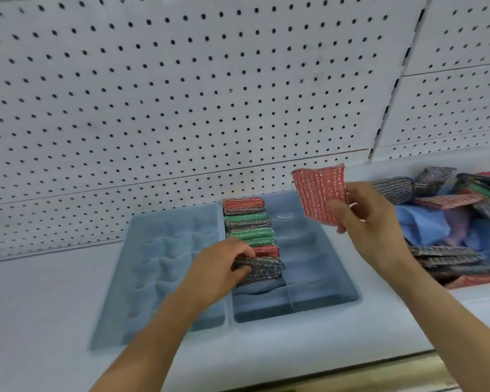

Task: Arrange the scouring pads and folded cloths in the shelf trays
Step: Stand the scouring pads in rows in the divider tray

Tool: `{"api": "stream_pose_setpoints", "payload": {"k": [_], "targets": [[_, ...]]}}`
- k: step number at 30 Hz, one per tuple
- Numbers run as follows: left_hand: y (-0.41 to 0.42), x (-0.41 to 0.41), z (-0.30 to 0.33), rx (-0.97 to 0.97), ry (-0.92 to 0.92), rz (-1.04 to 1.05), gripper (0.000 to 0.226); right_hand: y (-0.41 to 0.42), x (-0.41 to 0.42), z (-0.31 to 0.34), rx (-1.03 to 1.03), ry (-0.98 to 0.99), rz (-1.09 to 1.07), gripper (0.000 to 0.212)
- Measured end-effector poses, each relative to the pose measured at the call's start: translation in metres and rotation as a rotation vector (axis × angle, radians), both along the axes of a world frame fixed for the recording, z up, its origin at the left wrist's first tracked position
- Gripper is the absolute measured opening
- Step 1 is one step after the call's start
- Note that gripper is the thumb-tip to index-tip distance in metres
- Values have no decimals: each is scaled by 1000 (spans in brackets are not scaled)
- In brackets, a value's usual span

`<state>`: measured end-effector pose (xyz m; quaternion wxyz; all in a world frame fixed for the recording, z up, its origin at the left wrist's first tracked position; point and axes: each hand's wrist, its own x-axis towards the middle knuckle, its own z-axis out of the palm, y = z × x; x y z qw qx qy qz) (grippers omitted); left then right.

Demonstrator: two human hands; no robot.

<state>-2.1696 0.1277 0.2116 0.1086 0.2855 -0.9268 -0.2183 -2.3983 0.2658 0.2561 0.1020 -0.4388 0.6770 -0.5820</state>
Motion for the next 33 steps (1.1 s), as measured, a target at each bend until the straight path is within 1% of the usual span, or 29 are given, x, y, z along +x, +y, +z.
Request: {"api": "stream_pose_setpoints", "payload": {"k": [3,6,9,11,13,15,17,19,23,25,26,27,29,31,32,33], "targets": [[4,-5,-6,-131,-36,-11,23,-1,5,-8,56,24,19,20],[5,-10,-15,-195,-47,5,24,-1,13,-16,117,38,61,22],[3,-8,-22,-158,-5,24,24,1,24,-18,142,34,125,27],[0,-5,-24,-143,24,44,29,0,31,-17,171,-35,166,25],[-6,-1,-24,-109,43,83,34,0,39,-17,198,-119,262,20],[-13,4,-24,-34,114,77,25,0,44,-21,257,-118,369,21],[-20,8,-24,35,159,18,17,-2,49,-31,360,4,419,21],[-25,11,-20,80,138,-32,18,-5,52,-42,437,188,384,19],[-34,10,-15,126,122,-106,19,-14,63,-57,442,591,371,15],[-34,9,-11,135,81,-103,16,-21,68,-69,452,737,387,14],[-32,7,-10,128,57,-102,15,-25,69,-73,491,780,394,12],[-30,6,-8,111,35,-101,14,-28,70,-76,537,806,392,11],[-24,6,-5,62,32,-106,12,-29,69,-75,585,790,389,16],[-18,10,-5,39,33,-95,24,-24,67,-71,564,701,391,32],[-16,13,-7,11,20,-92,32,-20,65,-69,552,650,393,41],[-15,16,-10,-40,5,-97,37,-16,62,-68,544,616,395,46]]}}
